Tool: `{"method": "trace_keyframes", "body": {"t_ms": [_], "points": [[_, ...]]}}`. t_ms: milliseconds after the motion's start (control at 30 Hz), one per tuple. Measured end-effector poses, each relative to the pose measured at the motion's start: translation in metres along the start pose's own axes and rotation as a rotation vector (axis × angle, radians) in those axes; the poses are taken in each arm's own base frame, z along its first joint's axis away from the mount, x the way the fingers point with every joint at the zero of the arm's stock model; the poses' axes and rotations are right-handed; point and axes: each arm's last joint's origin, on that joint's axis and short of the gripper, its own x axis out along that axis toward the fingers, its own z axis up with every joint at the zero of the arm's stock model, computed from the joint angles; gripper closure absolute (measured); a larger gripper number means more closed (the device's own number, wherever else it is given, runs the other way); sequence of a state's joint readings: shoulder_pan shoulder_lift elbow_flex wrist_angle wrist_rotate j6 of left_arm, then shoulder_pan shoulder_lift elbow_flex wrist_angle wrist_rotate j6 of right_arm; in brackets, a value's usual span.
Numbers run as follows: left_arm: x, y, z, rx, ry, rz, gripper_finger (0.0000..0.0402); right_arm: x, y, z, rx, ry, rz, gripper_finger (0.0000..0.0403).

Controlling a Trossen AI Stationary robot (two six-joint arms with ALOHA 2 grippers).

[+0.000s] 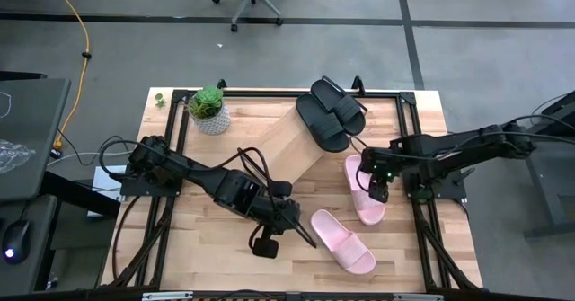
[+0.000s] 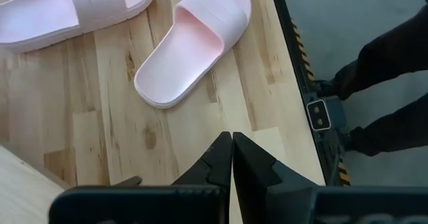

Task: Pick and place slides into the shelf
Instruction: Put the top pink slide on the shelf

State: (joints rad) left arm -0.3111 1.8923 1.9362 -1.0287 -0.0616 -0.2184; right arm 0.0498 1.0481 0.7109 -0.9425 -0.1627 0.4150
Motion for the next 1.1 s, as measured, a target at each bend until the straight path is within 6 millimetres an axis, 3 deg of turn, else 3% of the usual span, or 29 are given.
{"method": "trace_keyframes", "body": {"t_ms": [133,633,1100], "points": [[0.0,0.0,0.0,-0.008,0.0,0.002,0.0399,0.009,-0.001,-0.001,-0.009,-0.023,0.011,0.0203],[0.0,0.001,0.0,-0.016,-0.001,0.004,0.0399,0.009,0.0,0.001,-0.101,-0.029,0.047,0.0203],[0.0,0.0,0.0,-0.016,0.003,-0.013,0.0399,0.034,0.004,0.006,-0.153,0.133,0.11,0.0204]]}}
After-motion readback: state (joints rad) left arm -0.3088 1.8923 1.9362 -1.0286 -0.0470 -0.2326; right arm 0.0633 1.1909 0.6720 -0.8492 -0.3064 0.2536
